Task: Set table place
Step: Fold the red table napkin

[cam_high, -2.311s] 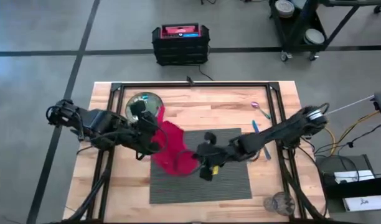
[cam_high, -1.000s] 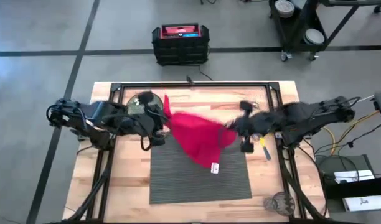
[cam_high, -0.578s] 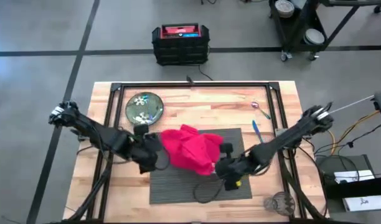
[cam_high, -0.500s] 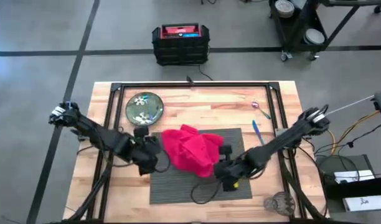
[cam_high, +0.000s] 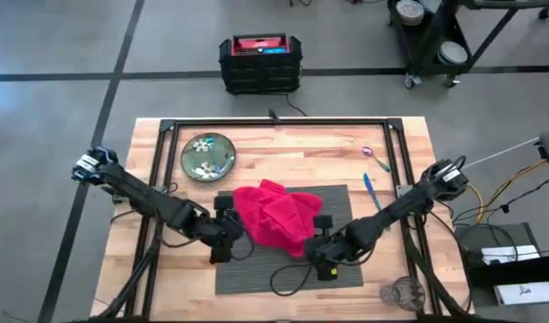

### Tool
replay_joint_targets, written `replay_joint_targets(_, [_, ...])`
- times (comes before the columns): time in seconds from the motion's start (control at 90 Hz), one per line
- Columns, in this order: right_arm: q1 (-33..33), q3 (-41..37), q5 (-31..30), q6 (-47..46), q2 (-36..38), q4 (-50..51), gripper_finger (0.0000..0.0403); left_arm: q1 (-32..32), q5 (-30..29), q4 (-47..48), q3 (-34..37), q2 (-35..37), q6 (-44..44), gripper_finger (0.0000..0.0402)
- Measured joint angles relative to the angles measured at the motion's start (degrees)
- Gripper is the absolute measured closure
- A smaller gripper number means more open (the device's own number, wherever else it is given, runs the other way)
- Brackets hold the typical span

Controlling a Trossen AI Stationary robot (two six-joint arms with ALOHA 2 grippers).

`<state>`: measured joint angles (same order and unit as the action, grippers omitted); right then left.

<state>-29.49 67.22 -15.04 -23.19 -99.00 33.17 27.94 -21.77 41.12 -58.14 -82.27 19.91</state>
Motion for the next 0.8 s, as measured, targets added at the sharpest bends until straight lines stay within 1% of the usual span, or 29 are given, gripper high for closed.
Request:
replay_joint_targets(0.089, [0.0,0.0,0.0,-0.2,0.0,-0.2,0.0403,0.0,-0.1,-0.9,2.7,-1.1,-0.7,0.0211])
replay_joint_targets(0.167, [0.0,0.0,0.0,-0.2,0.0,-1.2,0.0403,0.0,-0.4,-5.0,5.2,-2.6,-2.0,0.0212])
replay_joint_targets(0.356, [0.0,0.0,0.0,-0.5,0.0,-2.4,0.0403,-0.4,-7.1,-14.7,9.8,-5.6,-5.8,0.0234])
replay_joint_targets(0.456, [0.0,0.0,0.0,-1.7,0.0,-2.4,0.0403,-1.4,-9.0,-16.0,10.2,-6.9,-6.3,0.0246])
replay_joint_targets(0.544, [0.0,0.0,0.0,-2.7,0.0,-2.4,0.0403,-2.4,-8.8,-16.3,10.2,-8.0,-6.3,0.0254])
replay_joint_targets(0.6, [0.0,0.0,0.0,-2.8,0.0,-2.3,0.0403,-2.9,-8.8,-18.2,10.2,-8.9,-6.4,0.0259])
replay_joint_targets(0.733, [0.0,0.0,0.0,-2.9,0.0,-2.4,0.0403,-3.9,-8.8,-22.5,10.2,-11.4,-9.4,0.027])
replay_joint_targets(0.8, [0.0,0.0,0.0,-2.9,0.0,-2.3,0.0403,-4.3,-8.8,-22.6,10.2,-12.5,-9.9,0.0277])
